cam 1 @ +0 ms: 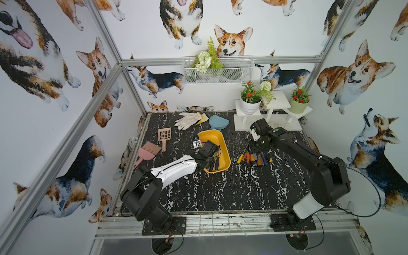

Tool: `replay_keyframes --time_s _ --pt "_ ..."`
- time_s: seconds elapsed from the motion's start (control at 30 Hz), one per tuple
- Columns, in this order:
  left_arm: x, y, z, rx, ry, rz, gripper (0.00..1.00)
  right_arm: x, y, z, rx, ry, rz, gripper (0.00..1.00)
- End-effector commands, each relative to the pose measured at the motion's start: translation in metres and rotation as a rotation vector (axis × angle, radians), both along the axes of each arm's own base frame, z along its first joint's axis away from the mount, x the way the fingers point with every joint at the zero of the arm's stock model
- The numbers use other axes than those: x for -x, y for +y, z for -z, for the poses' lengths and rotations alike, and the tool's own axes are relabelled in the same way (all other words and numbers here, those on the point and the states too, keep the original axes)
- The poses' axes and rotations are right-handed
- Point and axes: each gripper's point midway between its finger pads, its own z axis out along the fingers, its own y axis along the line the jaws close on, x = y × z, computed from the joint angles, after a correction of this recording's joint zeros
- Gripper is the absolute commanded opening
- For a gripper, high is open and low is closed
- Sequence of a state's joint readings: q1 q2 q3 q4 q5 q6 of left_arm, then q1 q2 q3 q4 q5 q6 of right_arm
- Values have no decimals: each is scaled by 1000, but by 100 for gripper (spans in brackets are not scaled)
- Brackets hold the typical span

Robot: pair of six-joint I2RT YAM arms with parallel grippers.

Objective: Take out the screwdriver from the storage box
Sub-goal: Place the screwdriver at the center of the board, then pick up the screwdriver from the storage box.

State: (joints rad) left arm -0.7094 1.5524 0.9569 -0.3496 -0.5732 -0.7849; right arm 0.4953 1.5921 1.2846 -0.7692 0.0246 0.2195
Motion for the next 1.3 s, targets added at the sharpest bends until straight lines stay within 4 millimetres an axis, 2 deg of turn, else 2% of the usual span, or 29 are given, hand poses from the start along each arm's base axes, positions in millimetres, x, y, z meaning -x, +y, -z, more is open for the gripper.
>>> replay_keyframes --time_s 0.0,0.13,0.27,0.37,0.6,0.9,1.27 --pt "-8 -3 -6 13 -41 -11 0 4 38 -18 -124 -17 -42 36" --pt "-10 -7 -2 12 -36 2 0 17 77 -26 -213 4 -100 38" --pt "-12 -9 -3 14 -48 8 0 25 105 -29 -277 19 -133 40" --pt "-13 -12 -3 19 -50 18 0 29 119 -25 -311 42 -139 40" --pt "-13 -15 -2 24 -62 24 0 37 145 -3 -322 108 -150 42" --pt "-13 -18 -2 31 -76 37 0 32 154 36 -274 174 -117 45" --pt "-11 -16 -4 29 -71 38 0 22 166 70 -248 220 -112 45"
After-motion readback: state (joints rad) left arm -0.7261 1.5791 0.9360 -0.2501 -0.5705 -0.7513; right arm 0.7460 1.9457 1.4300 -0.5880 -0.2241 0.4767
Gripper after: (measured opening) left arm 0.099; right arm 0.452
